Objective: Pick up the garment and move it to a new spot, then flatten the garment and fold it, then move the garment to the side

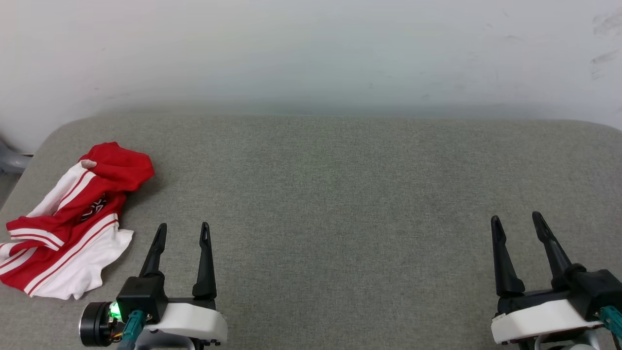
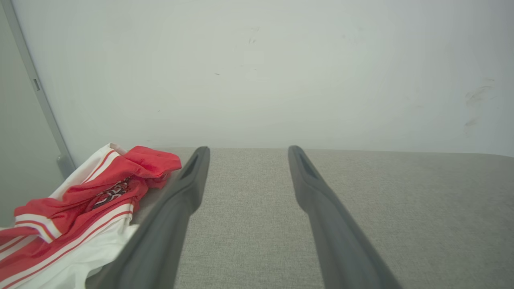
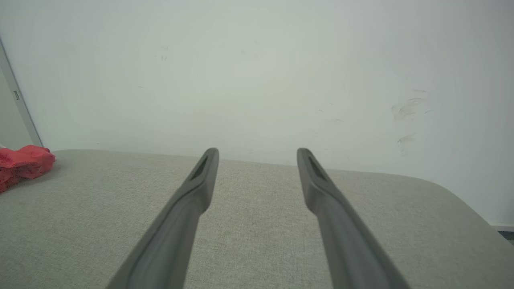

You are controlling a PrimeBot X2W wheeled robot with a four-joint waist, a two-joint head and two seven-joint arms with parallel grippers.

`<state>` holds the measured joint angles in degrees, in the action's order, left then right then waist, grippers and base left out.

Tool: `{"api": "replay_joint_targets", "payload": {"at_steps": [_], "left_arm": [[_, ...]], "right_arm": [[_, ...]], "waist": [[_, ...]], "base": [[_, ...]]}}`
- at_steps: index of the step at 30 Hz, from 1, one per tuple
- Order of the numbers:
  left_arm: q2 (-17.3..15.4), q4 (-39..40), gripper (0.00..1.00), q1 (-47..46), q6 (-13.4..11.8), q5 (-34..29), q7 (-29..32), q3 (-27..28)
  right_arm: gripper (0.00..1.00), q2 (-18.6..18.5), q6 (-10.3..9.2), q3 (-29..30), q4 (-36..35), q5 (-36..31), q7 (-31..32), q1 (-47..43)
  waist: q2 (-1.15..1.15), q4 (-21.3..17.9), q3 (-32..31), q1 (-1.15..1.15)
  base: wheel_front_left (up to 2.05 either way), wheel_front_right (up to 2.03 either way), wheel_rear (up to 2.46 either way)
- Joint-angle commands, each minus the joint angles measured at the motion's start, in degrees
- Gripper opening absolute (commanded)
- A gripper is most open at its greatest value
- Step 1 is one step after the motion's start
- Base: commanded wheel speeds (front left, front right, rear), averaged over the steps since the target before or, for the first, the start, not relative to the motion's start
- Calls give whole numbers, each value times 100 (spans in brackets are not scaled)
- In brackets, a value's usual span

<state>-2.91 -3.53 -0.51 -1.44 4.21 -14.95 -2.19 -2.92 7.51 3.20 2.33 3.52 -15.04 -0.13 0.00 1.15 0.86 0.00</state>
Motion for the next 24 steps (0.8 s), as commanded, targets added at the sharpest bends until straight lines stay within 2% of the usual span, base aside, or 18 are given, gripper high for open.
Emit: {"api": "replay_joint_targets", "payload": {"at_steps": [1,9,24], "left_arm": [[3,5,100,31,7,11,-34,-11],[4,-42,100,9,24,84,-29,-12],[2,-109,100,-43,14,110,-29,-37]], "right_arm": [[100,7,-4,8,34,122,-20,-60],[100,8,-4,-1,146,482,-19,-32],[100,8,-4,-19,191,569,-19,-69]], "waist": [[0,-4,2,0],[0,-6,6,0],[0,120,7,0]], "base": [[0,0,0],[0,0,0],[0,0,0]]}}
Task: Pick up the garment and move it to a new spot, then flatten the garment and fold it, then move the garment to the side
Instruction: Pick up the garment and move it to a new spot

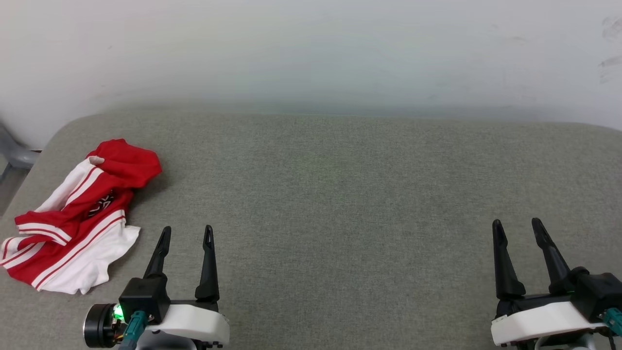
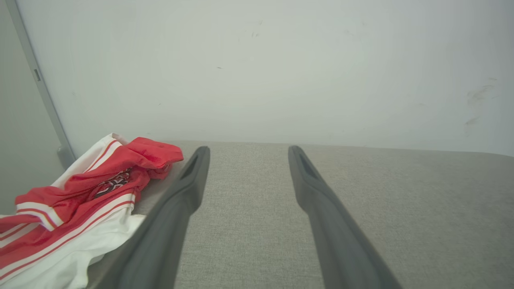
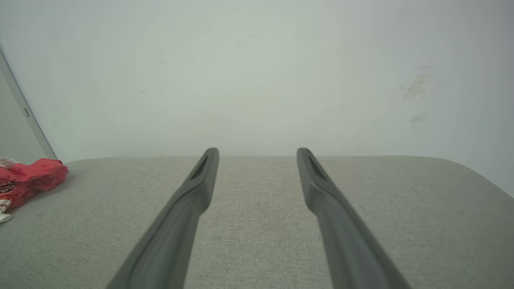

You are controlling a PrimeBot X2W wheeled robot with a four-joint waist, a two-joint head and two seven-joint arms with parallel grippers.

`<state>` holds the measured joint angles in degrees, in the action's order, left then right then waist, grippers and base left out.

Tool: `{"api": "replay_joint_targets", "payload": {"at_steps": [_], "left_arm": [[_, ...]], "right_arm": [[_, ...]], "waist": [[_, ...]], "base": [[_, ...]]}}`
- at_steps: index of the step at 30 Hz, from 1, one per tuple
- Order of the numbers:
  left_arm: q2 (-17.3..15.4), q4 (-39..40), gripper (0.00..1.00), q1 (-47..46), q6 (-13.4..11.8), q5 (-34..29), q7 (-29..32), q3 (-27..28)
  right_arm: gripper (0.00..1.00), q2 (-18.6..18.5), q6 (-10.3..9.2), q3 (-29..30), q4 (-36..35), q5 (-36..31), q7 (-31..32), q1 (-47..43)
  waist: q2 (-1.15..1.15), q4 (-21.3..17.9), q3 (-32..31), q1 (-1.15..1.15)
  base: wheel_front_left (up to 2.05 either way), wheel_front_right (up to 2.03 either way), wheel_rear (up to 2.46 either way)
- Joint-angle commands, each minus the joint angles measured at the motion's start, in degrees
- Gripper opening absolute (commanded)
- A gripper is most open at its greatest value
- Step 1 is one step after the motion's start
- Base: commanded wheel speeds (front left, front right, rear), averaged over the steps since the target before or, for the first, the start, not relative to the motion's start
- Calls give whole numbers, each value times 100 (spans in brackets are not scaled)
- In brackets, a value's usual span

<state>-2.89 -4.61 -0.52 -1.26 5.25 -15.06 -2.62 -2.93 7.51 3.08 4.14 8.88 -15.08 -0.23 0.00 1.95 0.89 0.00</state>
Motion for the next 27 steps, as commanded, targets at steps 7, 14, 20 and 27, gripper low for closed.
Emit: {"api": "replay_joint_targets", "payload": {"at_steps": [7,14,20,27], "left_arm": [[1,-16,100,-93,-12,45,-17,-1],[2,-32,100,-46,-13,79,-17,79],[2,-43,100,-41,-29,126,-17,150],[3,-46,100,-89,-48,141,-17,213]], "right_arm": [[100,9,-4,-22,1,-20,-13,-66],[100,8,-4,-50,6,-55,-13,-75],[100,8,-4,-82,0,-80,-13,-83],[100,8,-4,-133,-14,-119,-13,-48]], "waist": [[0,400,34,0],[0,922,55,0],[0,1330,61,0],[0,1895,112,0]], "base": [[0,0,0],[0,0,0],[0,0,0],[0,0,0]]}}
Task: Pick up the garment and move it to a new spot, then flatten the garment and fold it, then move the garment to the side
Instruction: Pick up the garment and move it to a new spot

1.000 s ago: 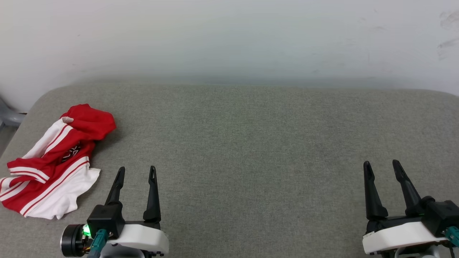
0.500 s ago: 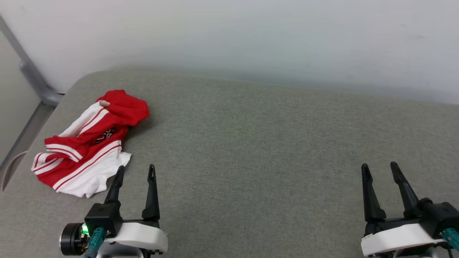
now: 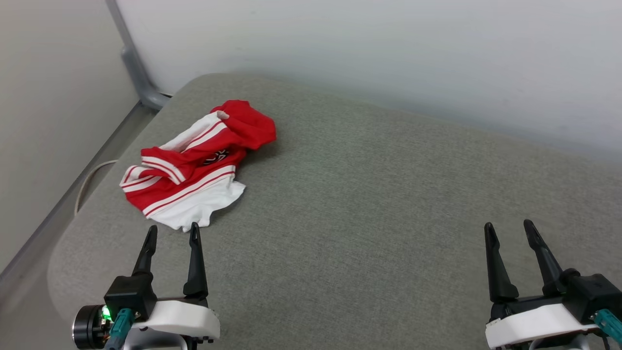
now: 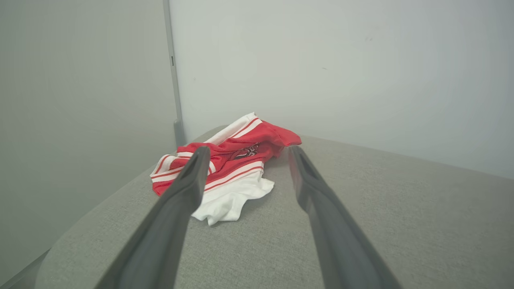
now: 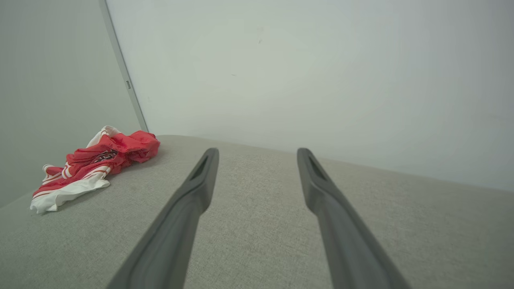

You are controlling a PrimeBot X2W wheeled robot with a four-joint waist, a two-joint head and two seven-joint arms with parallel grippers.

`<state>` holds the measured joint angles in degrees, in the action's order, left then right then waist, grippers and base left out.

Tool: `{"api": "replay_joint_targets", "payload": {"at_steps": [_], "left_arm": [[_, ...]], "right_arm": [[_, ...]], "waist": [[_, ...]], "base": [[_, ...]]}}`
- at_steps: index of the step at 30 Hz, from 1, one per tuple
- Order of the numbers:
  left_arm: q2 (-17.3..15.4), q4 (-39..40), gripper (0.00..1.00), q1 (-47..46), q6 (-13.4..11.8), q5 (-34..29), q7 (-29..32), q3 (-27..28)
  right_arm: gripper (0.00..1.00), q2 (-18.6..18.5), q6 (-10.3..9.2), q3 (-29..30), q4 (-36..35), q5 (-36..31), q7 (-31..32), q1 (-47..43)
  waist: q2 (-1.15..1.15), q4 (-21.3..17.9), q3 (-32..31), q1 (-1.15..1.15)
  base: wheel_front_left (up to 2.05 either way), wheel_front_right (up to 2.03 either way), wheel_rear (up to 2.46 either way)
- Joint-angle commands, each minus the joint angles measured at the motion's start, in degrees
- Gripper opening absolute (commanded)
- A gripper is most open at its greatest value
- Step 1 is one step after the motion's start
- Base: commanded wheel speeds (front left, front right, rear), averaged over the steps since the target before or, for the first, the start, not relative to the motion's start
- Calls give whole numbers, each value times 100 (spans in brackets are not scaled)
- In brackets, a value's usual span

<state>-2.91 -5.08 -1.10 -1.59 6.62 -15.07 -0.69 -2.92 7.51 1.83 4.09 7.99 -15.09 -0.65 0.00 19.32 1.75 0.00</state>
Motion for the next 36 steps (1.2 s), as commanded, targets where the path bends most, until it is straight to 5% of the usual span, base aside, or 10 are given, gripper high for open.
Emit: {"api": "replay_joint_targets", "payload": {"at_steps": [1,12,21,28,36], "left_arm": [[3,-5,100,-29,-15,8,-16,34],[4,-12,100,70,-31,104,-16,180],[4,-34,100,40,-5,84,-16,276],[-30,-59,100,-656,397,130,-16,779],[-541,-366,100,-2125,833,346,-16,1354]], "right_arm": [[100,7,-4,-6,-5,-36,-12,3],[100,7,-4,-43,19,-29,-12,17],[100,6,-4,-103,8,-59,-12,57],[100,7,-4,-99,-113,-232,-12,195],[100,7,-4,-66,-441,-627,-12,588]], "waist": [[0,229,30,0],[0,735,34,0],[0,679,53,0],[0,440,372,0],[0,120,1246,0]], "base": [[0,0,0],[0,0,0],[0,0,0],[0,0,0],[0,0,0]]}}
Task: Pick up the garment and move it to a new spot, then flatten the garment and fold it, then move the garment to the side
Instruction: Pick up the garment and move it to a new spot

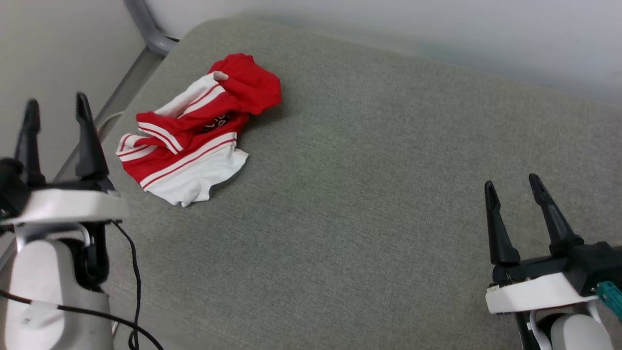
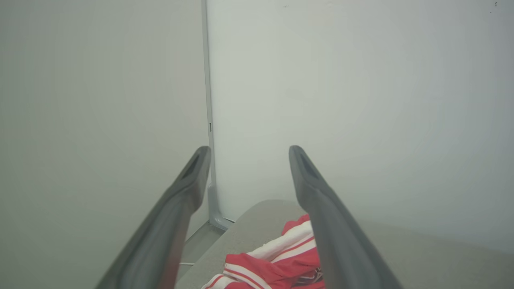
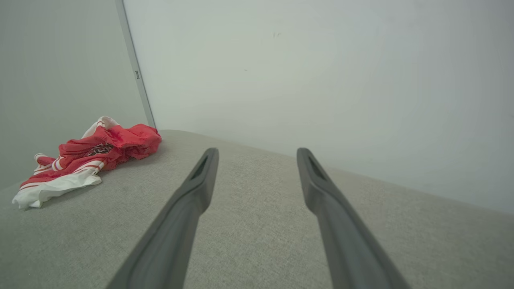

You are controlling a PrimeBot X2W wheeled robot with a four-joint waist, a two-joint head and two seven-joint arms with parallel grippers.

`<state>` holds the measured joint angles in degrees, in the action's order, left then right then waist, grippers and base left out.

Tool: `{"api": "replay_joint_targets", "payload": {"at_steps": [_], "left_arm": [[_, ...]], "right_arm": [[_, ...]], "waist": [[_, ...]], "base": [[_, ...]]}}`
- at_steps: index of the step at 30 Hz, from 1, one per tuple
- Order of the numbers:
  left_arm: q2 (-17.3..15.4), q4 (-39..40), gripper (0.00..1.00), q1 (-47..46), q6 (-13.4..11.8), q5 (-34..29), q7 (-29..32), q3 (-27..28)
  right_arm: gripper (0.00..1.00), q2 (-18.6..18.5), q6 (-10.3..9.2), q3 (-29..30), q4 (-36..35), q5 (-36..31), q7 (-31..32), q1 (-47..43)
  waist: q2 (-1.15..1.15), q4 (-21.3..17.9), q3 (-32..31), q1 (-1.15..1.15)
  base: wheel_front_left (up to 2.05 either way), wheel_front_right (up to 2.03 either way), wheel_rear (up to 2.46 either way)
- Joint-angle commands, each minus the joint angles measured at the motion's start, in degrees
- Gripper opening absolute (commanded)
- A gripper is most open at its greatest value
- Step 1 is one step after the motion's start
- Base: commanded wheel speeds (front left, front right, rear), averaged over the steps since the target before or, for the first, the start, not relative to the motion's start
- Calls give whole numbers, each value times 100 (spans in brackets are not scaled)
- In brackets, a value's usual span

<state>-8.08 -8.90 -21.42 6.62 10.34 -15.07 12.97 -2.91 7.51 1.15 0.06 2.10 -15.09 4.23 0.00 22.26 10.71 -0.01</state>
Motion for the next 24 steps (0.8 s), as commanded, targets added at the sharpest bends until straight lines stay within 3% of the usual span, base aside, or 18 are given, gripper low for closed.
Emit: {"api": "replay_joint_targets", "payload": {"at_steps": [1,5,10,17,24], "left_arm": [[-74,22,100,-276,40,3,-16,6],[-415,-293,100,-940,72,404,-15,16],[-1118,-934,100,-1562,80,1262,89,-708],[-2139,-1590,100,-2195,80,2573,1466,-1806],[-2649,-2136,100,-2495,81,3537,3116,-2692]], "right_arm": [[100,5,-4,6,-92,-90,-12,166],[100,5,-4,5,-274,-295,-12,399],[100,5,-4,17,-469,-429,-12,608],[100,5,-4,55,-664,-564,-12,805],[100,5,-4,68,-756,-627,-12,929]], "waist": [[0,-206,471,1],[0,-339,919,1],[0,-468,1304,1],[0,-595,1683,1],[0,-708,1936,1]], "base": [[0,0,0],[0,0,0],[0,0,0],[0,0,0],[0,0,0]]}}
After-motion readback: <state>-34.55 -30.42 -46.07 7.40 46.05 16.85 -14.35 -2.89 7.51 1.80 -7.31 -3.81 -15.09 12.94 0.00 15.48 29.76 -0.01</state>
